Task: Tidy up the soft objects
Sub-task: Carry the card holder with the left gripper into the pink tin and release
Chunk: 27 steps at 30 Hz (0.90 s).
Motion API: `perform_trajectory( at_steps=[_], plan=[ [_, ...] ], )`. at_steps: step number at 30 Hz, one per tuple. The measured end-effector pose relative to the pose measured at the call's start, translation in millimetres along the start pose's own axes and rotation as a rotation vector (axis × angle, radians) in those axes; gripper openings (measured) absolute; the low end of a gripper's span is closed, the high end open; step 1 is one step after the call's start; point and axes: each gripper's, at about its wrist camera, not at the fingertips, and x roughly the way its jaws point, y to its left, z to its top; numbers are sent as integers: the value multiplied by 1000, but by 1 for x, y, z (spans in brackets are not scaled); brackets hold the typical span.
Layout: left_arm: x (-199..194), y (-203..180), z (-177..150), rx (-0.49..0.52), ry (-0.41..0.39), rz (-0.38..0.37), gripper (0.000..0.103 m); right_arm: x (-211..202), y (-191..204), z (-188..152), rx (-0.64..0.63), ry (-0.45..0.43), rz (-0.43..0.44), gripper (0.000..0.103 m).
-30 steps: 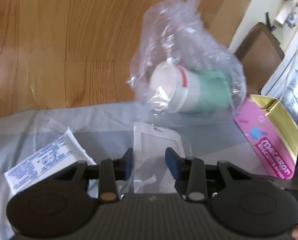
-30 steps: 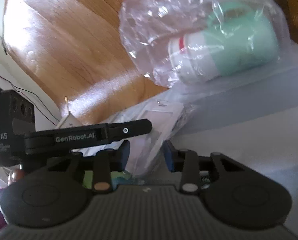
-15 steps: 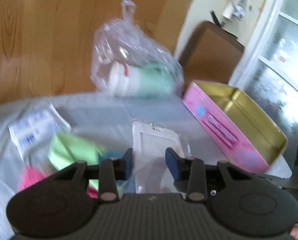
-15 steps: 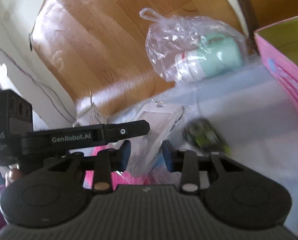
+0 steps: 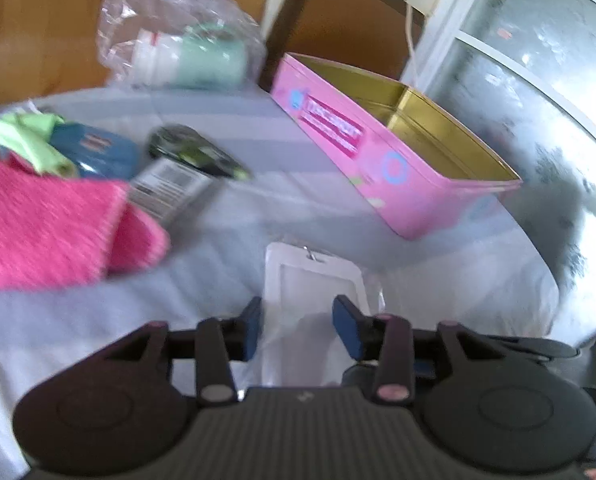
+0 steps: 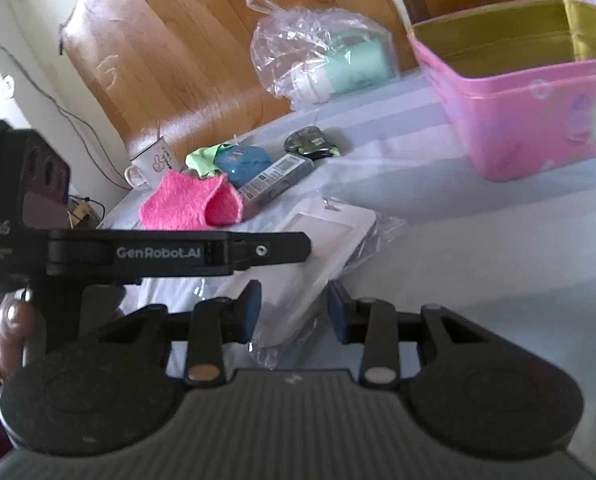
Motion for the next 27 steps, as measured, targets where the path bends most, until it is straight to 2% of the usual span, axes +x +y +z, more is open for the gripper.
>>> perform_trajectory(
  at_steps=[2,3,5,7,9,11,15,18,23,27],
  plan=[
    [3,-11,-9,3,6,-14,57,-6,-3,-5,-13,-4,13,47],
    [4,-15,-12,9,1,-10,63,-7,-3,-6,-25,0,19,53],
    [1,-24,-18,43,-6,12,70,-8,0,-10,-73,5,33,58],
    [-2,-25,-21,51,-4,19,68,-6,5,-15,-133,0,31,61],
    [-7,-23,-25,35,-2,15,60,-2,8,-21,-183,-27,31,63],
    [-10,-25,-31,25,-9,17,55,2,14,-25,-243,-53,2,58],
    [-12,-31,-31,-22,-7,37,54,-3,11,-21,-257,-112,2,54],
    [-21,-36,-25,-42,-38,30,54,-18,7,-10,-265,-197,-1,53],
    [-30,-75,16,54,-121,22,54,-42,-13,24,-280,-340,-81,53],
    [-8,-110,59,131,-142,-22,54,-59,-48,55,-232,-416,-163,53]
  ],
)
